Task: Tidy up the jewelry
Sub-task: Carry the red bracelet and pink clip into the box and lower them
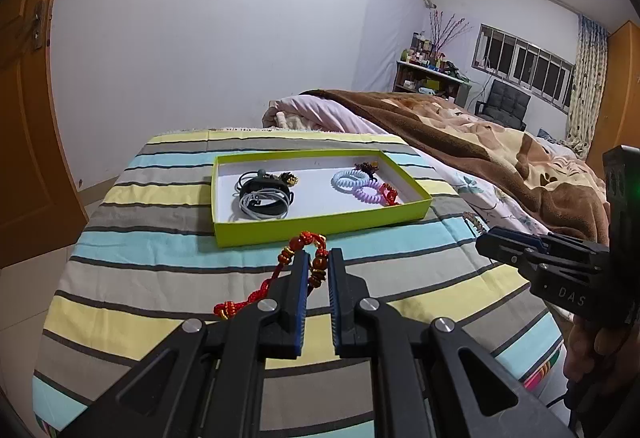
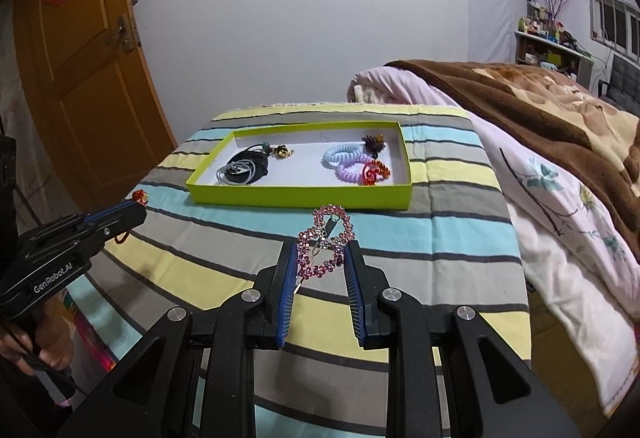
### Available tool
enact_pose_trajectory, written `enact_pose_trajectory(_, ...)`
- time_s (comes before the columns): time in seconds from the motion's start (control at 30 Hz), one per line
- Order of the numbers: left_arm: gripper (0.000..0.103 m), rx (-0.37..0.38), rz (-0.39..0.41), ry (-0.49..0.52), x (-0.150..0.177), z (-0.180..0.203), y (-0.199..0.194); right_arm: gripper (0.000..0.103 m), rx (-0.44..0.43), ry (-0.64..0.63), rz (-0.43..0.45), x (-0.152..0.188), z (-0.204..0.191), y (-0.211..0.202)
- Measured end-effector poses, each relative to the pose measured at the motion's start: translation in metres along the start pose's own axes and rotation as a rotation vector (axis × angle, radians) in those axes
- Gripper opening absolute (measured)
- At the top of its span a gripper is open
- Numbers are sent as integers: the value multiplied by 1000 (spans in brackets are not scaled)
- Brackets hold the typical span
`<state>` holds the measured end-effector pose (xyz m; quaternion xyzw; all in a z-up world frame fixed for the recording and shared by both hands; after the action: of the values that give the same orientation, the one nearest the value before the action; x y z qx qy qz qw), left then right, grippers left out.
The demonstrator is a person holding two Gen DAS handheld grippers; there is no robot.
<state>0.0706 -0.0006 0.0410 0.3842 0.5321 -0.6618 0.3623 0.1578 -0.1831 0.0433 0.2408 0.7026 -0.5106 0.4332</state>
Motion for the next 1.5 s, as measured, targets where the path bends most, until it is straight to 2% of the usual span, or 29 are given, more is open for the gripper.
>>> enact_pose_trajectory(0.7, 10, -6, 7, 23, -18, 5, 25, 24, 1, -49, 23, -21, 1, 13)
enact_pose_trajectory(1.1, 10, -6, -4, 79, -35, 13, 63, 24, 5, -75, 26, -43, 11, 43)
enact_pose_trajectory(1.5, 10, 11, -24, 87, -47, 14, 109, 24, 11, -91, 3, -58, 24, 86)
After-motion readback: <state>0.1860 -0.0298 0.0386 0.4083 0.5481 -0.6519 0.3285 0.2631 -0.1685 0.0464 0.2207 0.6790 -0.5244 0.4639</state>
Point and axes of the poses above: each gripper's, at about its wrist camera, not at the fingertips, and y roughly the way its jaws point, z to its right, x to its underside, the point moved 1 cm from there along y, roughly the way its jaws point, and after that the axes turned 9 degrees about z, right-handed, at the moved point
